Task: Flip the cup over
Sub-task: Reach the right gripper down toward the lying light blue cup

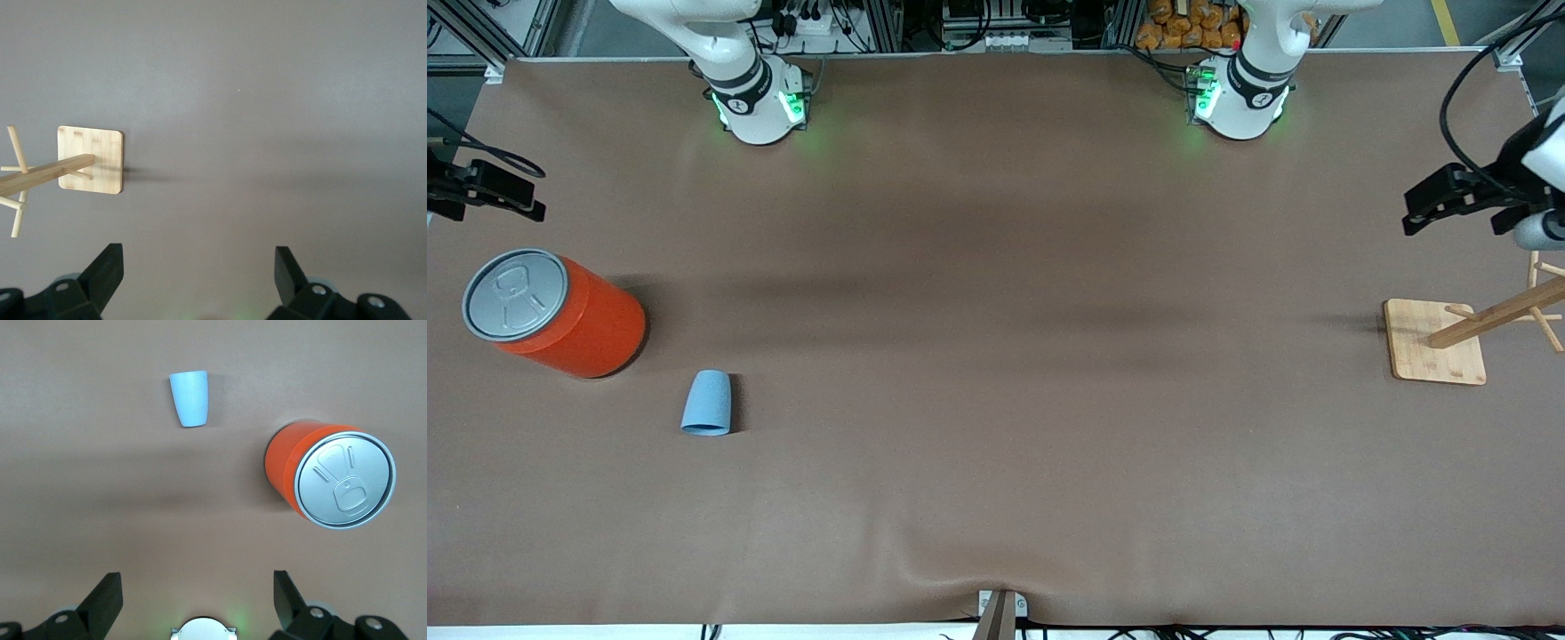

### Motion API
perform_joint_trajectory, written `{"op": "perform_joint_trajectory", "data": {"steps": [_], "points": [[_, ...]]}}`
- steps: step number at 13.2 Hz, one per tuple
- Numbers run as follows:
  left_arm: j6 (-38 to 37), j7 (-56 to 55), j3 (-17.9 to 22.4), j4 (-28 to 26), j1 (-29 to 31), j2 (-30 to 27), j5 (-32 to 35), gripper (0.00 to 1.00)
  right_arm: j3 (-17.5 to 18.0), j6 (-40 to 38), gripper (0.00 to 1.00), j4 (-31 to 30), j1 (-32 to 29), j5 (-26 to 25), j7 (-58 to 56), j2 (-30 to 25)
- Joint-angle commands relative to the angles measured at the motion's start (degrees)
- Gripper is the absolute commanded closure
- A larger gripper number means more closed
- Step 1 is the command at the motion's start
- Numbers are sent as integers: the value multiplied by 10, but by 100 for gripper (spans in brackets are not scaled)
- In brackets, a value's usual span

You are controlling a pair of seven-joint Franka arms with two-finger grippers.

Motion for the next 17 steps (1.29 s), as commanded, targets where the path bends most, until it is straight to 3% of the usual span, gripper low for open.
{"op": "perform_joint_trajectory", "data": {"steps": [1, 8, 17], "points": [[-3, 9, -1, -3, 3, -11, -10, 0, 15, 2, 0, -1, -15, -15, -3, 0], [-3, 53, 1, -3, 5, -7, -8, 0, 11, 31, 0, -5, -8, -11, 5, 36], [-3, 47, -1, -6, 7, -7, -10, 0, 12, 164, 0, -4, -8, -4, -2, 210]]}}
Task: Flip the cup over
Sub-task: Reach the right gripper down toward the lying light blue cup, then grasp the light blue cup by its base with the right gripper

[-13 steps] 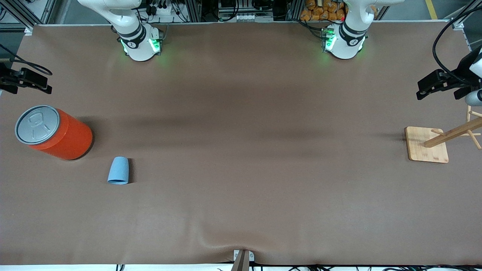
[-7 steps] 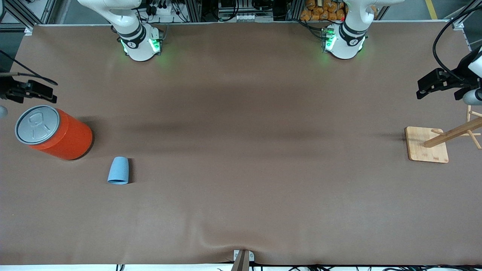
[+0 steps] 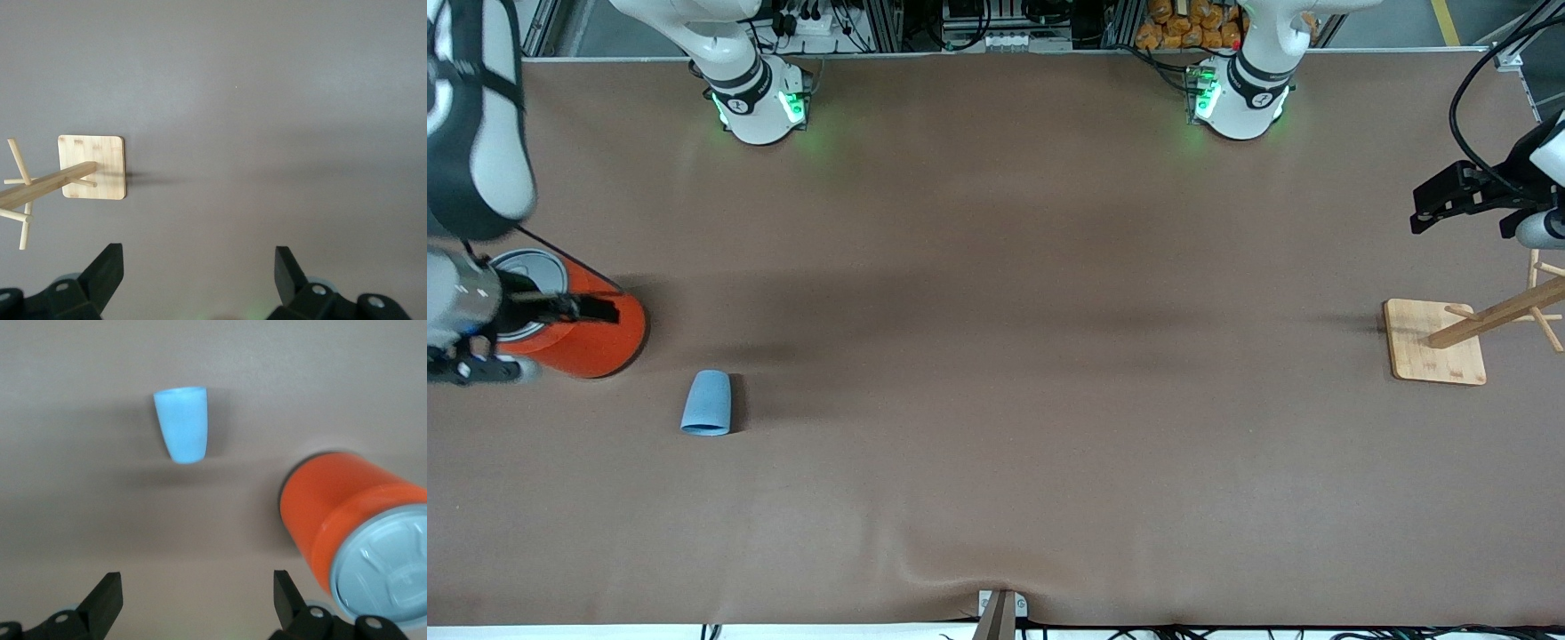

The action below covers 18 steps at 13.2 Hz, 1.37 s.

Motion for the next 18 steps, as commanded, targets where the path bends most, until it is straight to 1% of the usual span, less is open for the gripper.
{"op": "perform_joint_trajectory", "data": {"steps": [1, 3, 5, 9, 11, 15, 18], "points": [[-3, 3, -2, -3, 5, -8, -9, 0, 10, 31, 0, 13, -7, -4, -2, 52], [-3, 5, -2, -3, 5, -8, -8, 0, 14, 77, 0, 13, -5, -3, -3, 105], [-3, 6, -3, -3, 5, -9, -4, 0, 14, 131, 0, 13, 14, -3, -4, 151], [-3, 13, -3, -6, 5, -9, -6, 0, 14, 199, 0, 12, 12, -3, -98, 209], [1, 12, -3, -4, 3, -5, -5, 0, 14, 203, 0, 9, 12, -3, -101, 223], [2, 13, -4, -5, 3, -3, -3, 0, 14, 218, 0, -8, 15, -3, -101, 229], [2, 13, -4, -5, 4, -2, -3, 0, 14, 305, 0, -13, 9, -3, -109, 251]]}}
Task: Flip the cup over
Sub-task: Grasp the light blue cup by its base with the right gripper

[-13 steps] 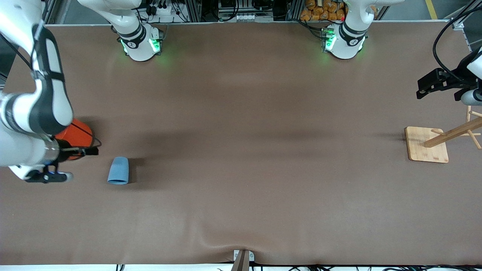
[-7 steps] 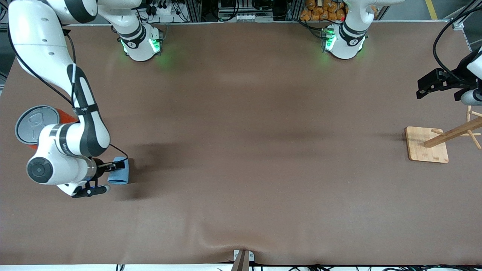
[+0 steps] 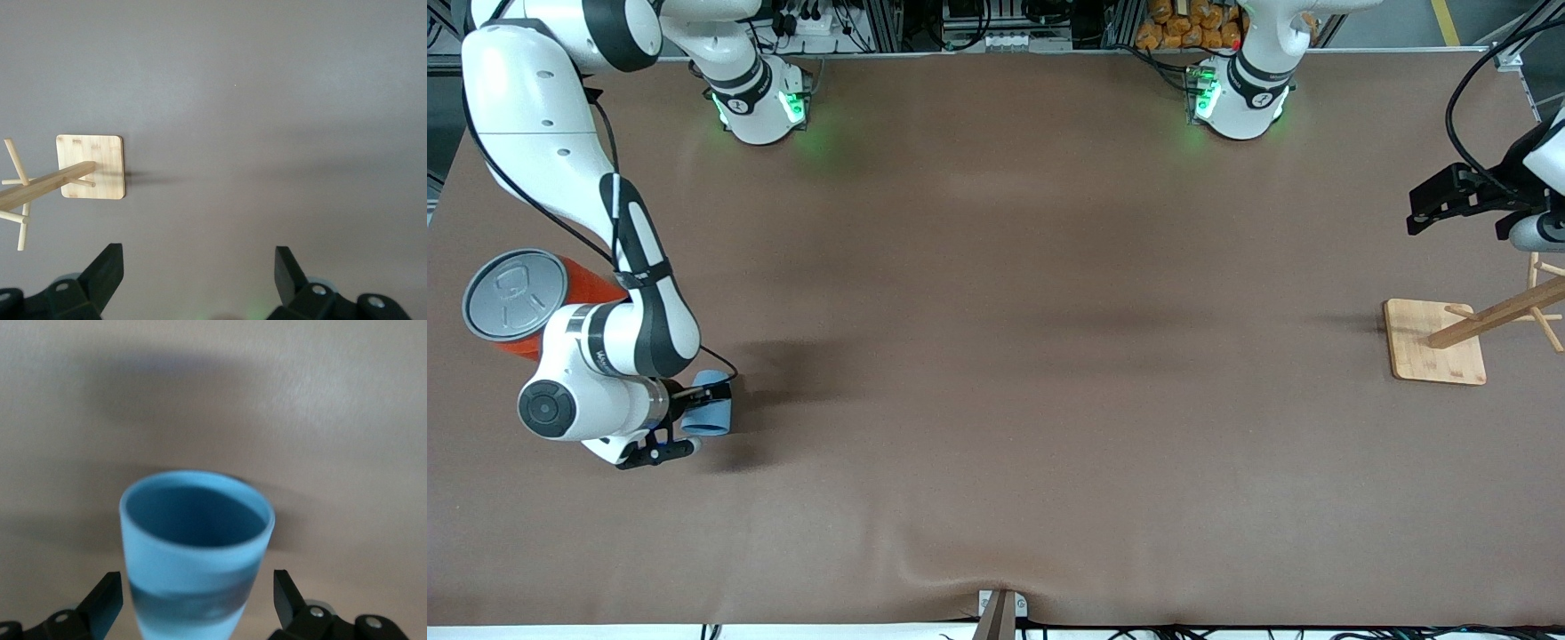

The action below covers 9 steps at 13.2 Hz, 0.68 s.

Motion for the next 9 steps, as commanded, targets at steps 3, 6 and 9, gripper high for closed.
{"op": "perform_joint_trajectory", "data": {"steps": [3, 6, 9], "points": [[2, 11, -3, -3, 4, -4, -4, 0, 4, 82, 14, -2, -18, -3, -72, 25], [2, 11, -3, -3, 3, -4, -3, 0, 5, 34, 51, -1, -12, -1, -69, 17], [2, 11, -3, -3, 4, -4, -3, 0, 5, 23, 52, 0, -11, 5, -92, 6]]}}
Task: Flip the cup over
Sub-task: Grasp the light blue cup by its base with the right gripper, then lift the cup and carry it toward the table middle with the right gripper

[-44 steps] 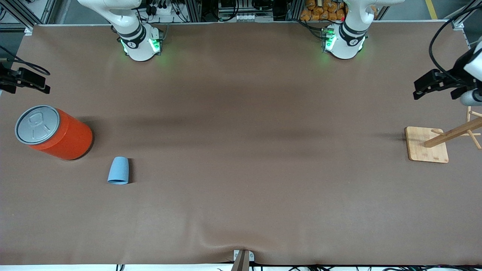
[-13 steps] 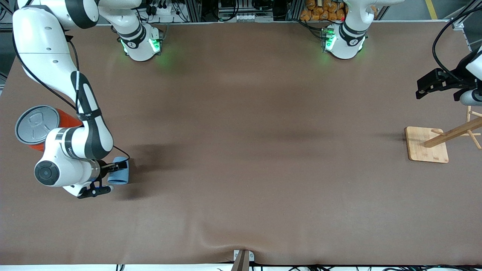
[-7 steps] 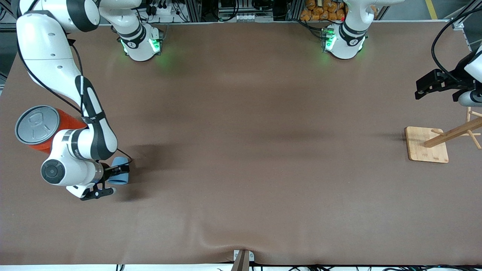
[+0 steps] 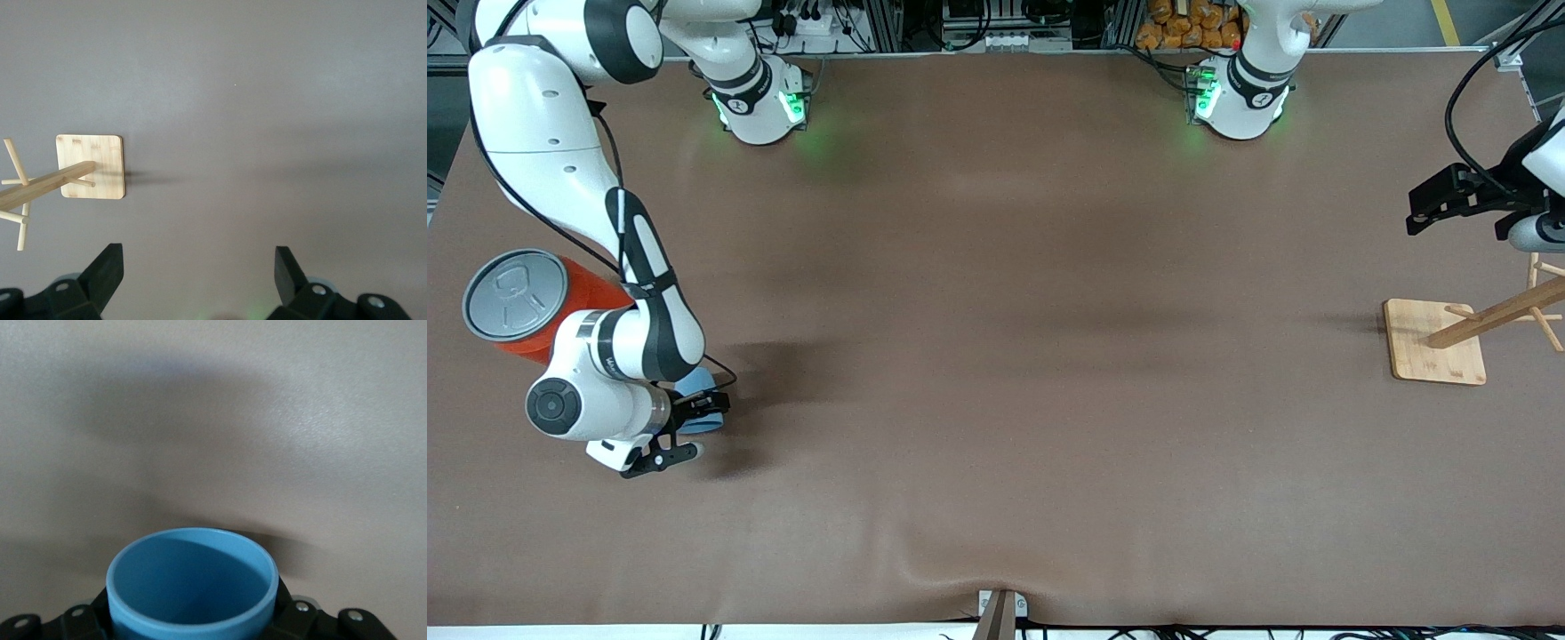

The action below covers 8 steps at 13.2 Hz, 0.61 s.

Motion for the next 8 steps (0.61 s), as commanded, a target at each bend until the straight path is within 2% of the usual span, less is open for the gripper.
{"op": "perform_joint_trajectory", "data": {"steps": [1, 4, 8], "points": [[2, 11, -3, -1, 6, -5, -2, 0, 5, -19, 52, 1, -1, 4, -54, -21], [2, 11, -2, -2, 5, -5, -2, 0, 6, -19, 51, 7, 6, 4, -128, -33], [2, 11, -2, -3, 4, -3, -1, 0, 53, -18, 51, 7, 5, 5, -266, -33]]}}
